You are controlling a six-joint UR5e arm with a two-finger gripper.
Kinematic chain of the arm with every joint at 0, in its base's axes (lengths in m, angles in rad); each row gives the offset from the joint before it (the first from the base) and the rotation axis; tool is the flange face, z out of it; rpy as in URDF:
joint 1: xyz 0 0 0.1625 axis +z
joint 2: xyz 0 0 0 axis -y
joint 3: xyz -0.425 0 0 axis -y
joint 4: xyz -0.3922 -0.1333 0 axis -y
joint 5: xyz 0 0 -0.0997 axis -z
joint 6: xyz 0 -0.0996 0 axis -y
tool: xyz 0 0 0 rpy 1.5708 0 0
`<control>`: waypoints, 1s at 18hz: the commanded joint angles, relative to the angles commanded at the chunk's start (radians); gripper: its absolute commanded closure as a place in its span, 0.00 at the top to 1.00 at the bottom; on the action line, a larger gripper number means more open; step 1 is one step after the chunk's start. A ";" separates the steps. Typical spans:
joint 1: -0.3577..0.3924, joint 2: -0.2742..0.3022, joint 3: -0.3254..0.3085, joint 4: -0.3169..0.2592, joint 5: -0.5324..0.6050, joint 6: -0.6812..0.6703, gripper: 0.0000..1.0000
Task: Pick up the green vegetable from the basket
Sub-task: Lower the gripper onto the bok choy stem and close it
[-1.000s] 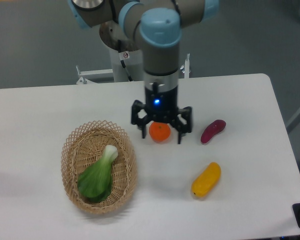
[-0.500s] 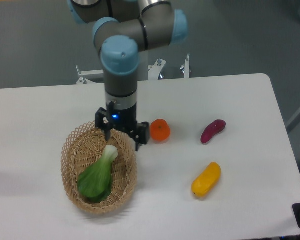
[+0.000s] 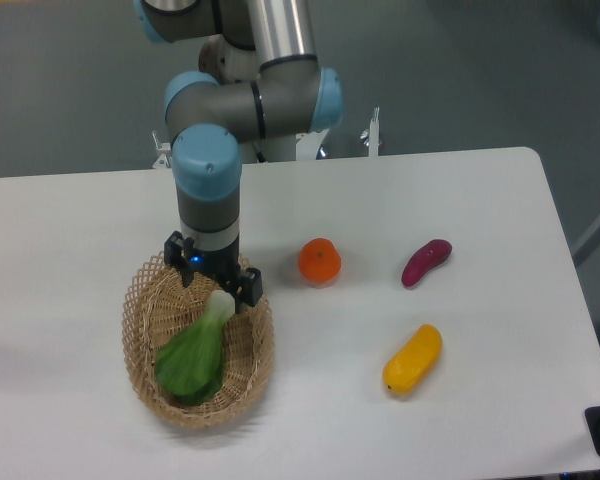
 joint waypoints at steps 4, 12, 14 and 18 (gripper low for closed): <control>0.000 -0.020 -0.003 0.020 0.005 -0.002 1.00; -0.035 -0.061 -0.006 0.055 0.069 -0.075 1.00; -0.037 -0.072 -0.008 0.055 0.071 -0.078 1.00; -0.037 -0.072 -0.006 0.057 0.081 -0.078 0.88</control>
